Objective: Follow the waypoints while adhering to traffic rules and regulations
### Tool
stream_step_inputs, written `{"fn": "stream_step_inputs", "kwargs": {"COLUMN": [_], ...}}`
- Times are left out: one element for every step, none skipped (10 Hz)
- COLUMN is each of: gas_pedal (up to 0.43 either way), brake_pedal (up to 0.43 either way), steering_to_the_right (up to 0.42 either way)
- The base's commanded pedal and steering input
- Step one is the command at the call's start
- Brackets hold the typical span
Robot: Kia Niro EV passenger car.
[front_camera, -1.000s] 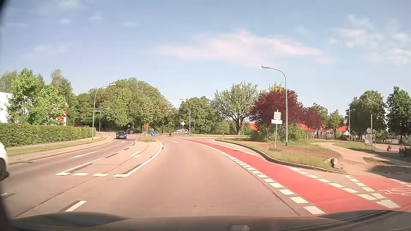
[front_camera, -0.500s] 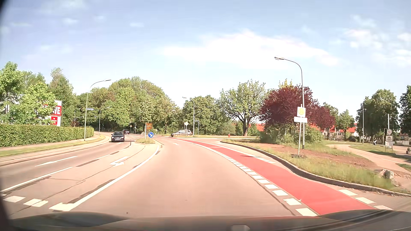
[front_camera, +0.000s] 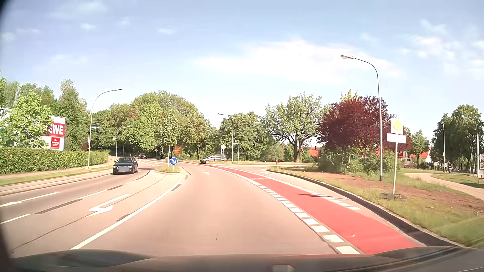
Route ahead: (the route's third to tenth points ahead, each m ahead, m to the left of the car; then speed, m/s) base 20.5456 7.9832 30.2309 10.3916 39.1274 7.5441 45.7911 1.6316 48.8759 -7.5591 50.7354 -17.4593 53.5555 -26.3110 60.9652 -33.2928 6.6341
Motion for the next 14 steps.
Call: {"fn": "stream_step_inputs", "kwargs": {"gas_pedal": [0.0, 0.02, 0.039, 0.079, 0.13, 0.138, 0.138, 0.13, 0.11, 0.11, 0.098, 0.098, 0.098, 0.098], "brake_pedal": [0.0, 0.0, 0.0, 0.0, 0.0, 0.0, 0.0, 0.0, 0.0, 0.0, 0.0, 0.0, 0.0, 0.0], "steering_to_the_right": [-0.008, -0.003, 0.006, 0.019, 0.027, 0.032, 0.032, 0.031, 0.027, 0.023, 0.018, 0.013, 0.01, 0.008]}}
